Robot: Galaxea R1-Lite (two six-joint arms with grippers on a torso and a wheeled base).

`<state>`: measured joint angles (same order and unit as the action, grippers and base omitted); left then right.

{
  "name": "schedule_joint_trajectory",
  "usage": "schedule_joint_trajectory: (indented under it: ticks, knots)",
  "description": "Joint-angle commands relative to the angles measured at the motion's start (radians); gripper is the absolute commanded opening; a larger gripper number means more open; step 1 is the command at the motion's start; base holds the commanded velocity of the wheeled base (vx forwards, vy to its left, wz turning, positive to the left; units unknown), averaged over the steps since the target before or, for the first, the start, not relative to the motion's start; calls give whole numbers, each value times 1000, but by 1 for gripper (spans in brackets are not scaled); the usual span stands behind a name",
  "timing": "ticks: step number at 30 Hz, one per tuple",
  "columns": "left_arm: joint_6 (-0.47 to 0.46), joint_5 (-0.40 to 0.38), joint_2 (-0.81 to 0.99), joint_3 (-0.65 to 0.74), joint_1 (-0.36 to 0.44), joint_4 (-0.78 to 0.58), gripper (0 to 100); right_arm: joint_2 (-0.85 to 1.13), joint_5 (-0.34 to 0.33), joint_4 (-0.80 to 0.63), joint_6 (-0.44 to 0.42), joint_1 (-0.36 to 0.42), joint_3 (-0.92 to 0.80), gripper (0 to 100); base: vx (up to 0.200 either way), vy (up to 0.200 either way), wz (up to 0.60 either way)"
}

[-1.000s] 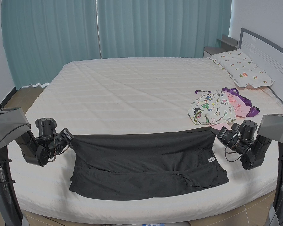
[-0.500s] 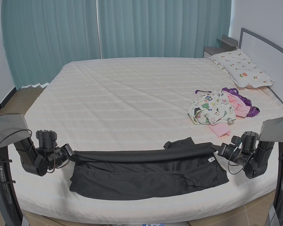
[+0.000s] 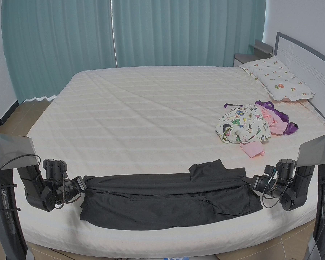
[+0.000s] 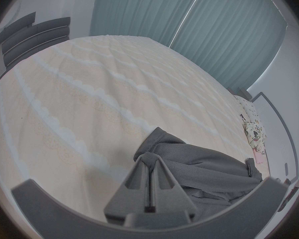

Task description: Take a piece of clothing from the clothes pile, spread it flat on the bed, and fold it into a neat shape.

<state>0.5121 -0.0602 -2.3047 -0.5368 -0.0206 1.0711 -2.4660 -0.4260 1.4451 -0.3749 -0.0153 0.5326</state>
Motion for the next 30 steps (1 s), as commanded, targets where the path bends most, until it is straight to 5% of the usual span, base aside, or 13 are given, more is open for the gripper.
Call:
schedule_joint_trajectory:
  ticks: [1,5,6,7,8,20,30]
  knots:
    - [0,-1,-22,17,1,10,0,-16,0,0,11,0,-9,0,0,0,0]
    - [0,0,-27,28,4,23,0,-19,0,0,25,0,-16,0,0,0,0]
    - [0,-1,-27,32,5,26,0,-19,1,-2,25,0,-16,100,0,0,0]
    - [0,-1,-27,32,5,26,0,-19,1,-2,25,0,-16,100,0,0,0]
    - [2,0,-25,32,13,26,100,-19,3,0,25,0,-16,100,0,0,0]
    - [22,0,45,95,22,72,100,65,0,0,-29,-35,-31,100,0,0,0]
    - [243,-38,240,152,19,78,100,194,6,-69,-256,-20,-23,100,0,0,0]
